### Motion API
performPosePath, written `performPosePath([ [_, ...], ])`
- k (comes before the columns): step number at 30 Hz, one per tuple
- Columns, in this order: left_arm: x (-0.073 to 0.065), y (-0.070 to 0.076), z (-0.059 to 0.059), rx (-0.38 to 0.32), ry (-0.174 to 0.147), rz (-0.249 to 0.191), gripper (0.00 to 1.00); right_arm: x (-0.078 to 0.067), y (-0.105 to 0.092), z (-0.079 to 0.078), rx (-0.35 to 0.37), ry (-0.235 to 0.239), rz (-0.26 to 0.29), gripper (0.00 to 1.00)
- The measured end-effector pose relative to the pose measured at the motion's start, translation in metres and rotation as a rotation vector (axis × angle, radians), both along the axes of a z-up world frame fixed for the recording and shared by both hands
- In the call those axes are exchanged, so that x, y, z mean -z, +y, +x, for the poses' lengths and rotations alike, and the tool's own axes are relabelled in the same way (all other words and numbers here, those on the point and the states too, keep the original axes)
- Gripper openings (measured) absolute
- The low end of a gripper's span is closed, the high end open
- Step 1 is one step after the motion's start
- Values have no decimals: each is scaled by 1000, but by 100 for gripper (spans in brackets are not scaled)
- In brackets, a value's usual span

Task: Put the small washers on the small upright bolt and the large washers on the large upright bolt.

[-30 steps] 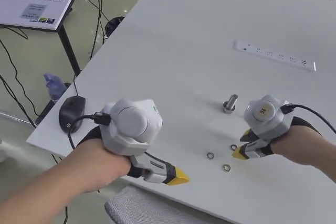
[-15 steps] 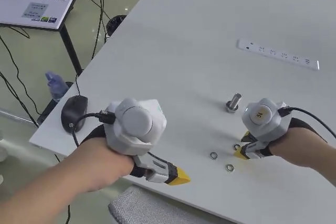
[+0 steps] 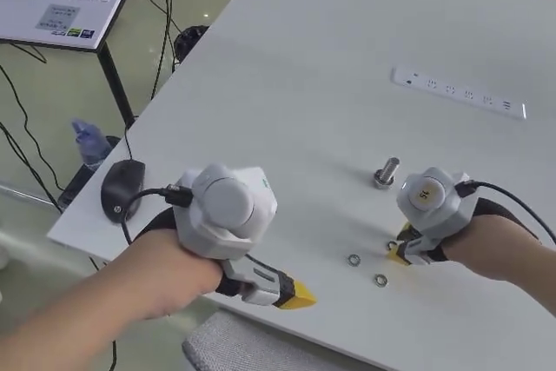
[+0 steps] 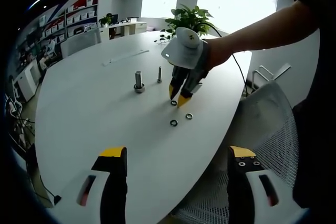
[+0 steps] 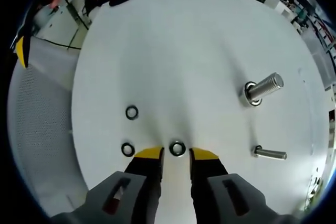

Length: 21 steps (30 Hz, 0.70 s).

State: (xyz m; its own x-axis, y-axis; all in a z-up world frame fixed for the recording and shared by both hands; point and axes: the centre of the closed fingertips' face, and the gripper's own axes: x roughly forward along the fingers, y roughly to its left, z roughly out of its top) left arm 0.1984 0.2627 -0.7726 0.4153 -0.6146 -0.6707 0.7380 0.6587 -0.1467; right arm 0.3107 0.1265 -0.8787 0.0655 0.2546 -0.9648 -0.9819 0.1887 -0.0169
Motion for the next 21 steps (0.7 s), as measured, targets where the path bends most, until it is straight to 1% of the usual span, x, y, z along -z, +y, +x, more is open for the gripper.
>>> performPosePath([
  [4,-4,5,-1,10,-4,6,77,1,1,0,10,-8,-11,15],
  [6,-5,9,-1,14,-4,12,77,0,1,-2,-1,-17,-25,14],
  [8,-5,10,-1,16,-4,15,76,0,1,-1,7,-21,-36,14],
  [10,-4,11,-1,20,-4,13,76,0,1,0,15,-17,-46,14],
  [12,-2,11,-3,27,-1,24,75,1,0,2,13,-12,-63,13],
  [15,-3,6,-4,26,-3,23,75,1,0,1,1,-12,-76,13],
  [18,-10,-1,-5,19,-18,17,75,1,-1,1,12,-8,-63,13],
  [20,-12,-3,-6,7,-21,8,76,0,-2,0,18,-5,-58,13],
  [21,-11,-3,-6,-2,-23,12,77,0,-2,0,21,-4,-58,13],
])
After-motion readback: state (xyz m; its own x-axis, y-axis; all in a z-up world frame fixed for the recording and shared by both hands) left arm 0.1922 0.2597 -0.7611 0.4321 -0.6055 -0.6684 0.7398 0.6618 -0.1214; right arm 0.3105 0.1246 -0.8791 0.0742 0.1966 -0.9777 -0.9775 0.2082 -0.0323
